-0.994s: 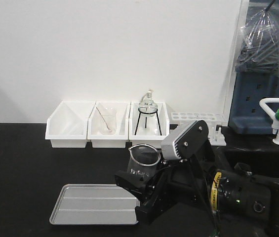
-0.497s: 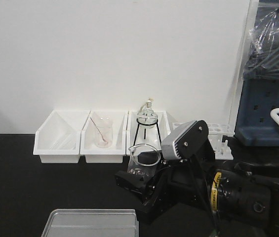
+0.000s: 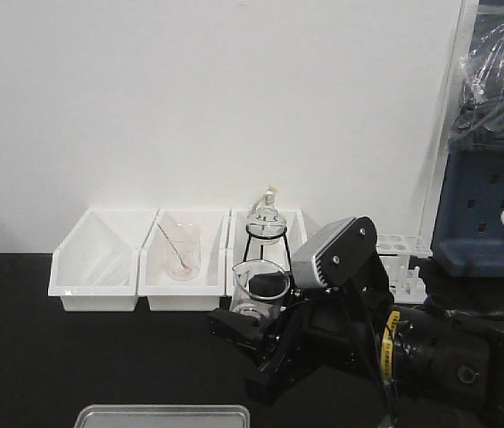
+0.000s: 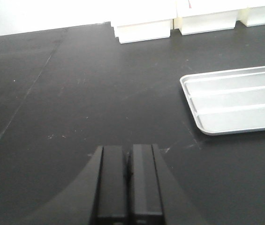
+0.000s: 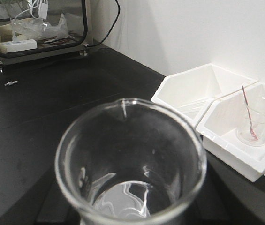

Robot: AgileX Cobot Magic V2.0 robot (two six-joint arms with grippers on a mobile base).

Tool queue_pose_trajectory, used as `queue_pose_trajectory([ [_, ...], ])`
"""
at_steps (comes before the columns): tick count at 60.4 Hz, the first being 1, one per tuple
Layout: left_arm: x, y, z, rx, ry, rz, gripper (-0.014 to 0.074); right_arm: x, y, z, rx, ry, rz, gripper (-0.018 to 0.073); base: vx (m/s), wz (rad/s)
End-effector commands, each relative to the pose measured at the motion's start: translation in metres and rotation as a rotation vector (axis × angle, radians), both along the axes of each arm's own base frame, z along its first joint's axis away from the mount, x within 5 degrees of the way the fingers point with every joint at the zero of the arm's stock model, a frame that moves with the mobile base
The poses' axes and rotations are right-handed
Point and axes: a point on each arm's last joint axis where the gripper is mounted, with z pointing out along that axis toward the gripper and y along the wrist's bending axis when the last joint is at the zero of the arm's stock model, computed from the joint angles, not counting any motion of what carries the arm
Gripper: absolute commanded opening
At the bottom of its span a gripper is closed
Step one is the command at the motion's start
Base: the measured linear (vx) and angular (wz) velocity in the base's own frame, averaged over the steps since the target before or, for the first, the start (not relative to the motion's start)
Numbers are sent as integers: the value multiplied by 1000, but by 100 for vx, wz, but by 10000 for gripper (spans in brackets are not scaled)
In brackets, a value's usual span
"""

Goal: Move beaker to silver tray on left bench
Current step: 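Lower the held beaker onto the silver tray with the right gripper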

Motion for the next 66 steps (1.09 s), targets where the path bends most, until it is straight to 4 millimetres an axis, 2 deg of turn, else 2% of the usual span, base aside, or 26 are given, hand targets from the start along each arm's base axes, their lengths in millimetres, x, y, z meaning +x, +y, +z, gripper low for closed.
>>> queue_pose_trajectory([
  [1, 2, -1, 0, -5, -63, -9, 1, -5, 0, 25, 71, -58, 22, -11, 5, 0],
  [24, 2, -1, 0, -5, -63, -9, 1, -4, -1, 25, 86, -46, 7, -11, 2, -1],
  [33, 2, -1, 0, -5, -63, -9, 1, 1, 2, 15, 71, -21, 7, -11, 0, 0],
  [38, 2, -1, 0, -5, -63, -9, 1, 7, 5, 6, 54, 3, 8, -11, 0, 0],
  [49, 2, -1, 0, -5, -63, -9, 1, 35, 18, -28, 5, 41, 8, -11, 0, 0],
  [66, 2, -1, 0, -5, -63, -9, 1, 75, 55, -82, -27, 60, 114, -11, 0, 0],
])
